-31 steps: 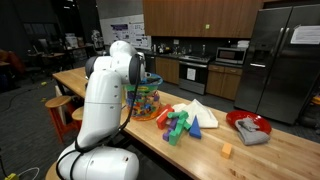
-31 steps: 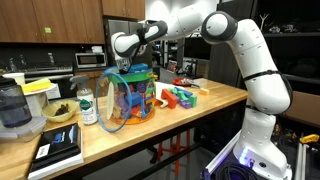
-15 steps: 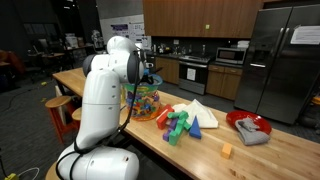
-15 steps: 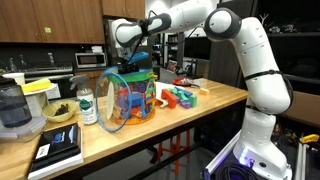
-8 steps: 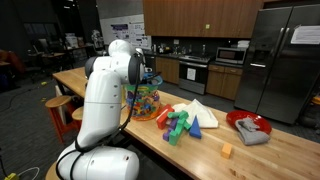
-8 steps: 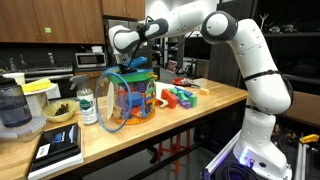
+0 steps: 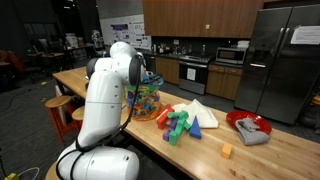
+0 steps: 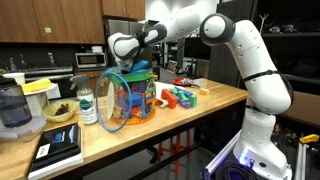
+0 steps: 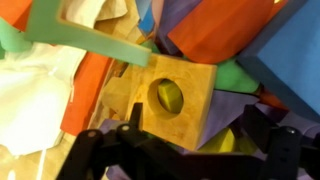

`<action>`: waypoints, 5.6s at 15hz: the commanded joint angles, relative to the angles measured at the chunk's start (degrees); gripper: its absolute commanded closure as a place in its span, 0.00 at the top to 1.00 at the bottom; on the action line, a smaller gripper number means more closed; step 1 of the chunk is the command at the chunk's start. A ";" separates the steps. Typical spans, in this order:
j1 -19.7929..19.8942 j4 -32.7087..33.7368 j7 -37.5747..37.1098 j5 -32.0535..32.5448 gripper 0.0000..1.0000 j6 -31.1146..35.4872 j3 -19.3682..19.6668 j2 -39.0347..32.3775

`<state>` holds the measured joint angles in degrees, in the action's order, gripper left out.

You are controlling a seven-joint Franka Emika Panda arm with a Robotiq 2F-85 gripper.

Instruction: Pick up one orange cylindrical block stand from the clear block bag and put it on the table

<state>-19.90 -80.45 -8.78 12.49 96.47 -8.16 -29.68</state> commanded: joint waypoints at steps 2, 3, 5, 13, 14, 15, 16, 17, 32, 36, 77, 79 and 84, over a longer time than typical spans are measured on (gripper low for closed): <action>-0.08 -0.75 1.22 1.56 1.00 -0.20 0.22 0.36; -0.18 -0.73 1.28 1.41 1.00 0.23 0.04 -0.04; -0.46 -0.84 1.61 1.54 1.00 0.73 -0.17 -0.69; -1.73 -0.94 2.47 3.54 1.00 0.66 -0.01 -2.05; -1.78 -0.91 2.53 3.94 1.00 0.59 0.03 -2.03; -1.83 -0.87 2.65 4.30 1.00 0.43 0.05 -2.01; -1.92 -0.84 2.65 4.76 1.00 0.37 0.08 -1.99; -1.94 -0.93 2.67 5.10 0.84 0.43 0.08 -1.90; -2.20 2.59 4.14 7.90 0.06 -1.04 0.37 -1.46; -2.11 4.66 4.98 7.88 0.06 -1.02 0.36 -1.06; 8.98 3.94 8.94 -5.21 0.06 -5.28 2.25 16.53; 10.21 -1.21 9.12 -4.74 0.06 -3.06 3.06 19.47; 12.76 -14.50 8.61 -3.88 0.06 7.36 5.21 26.13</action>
<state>-8.44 -84.37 0.34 7.82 96.75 -4.05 -10.08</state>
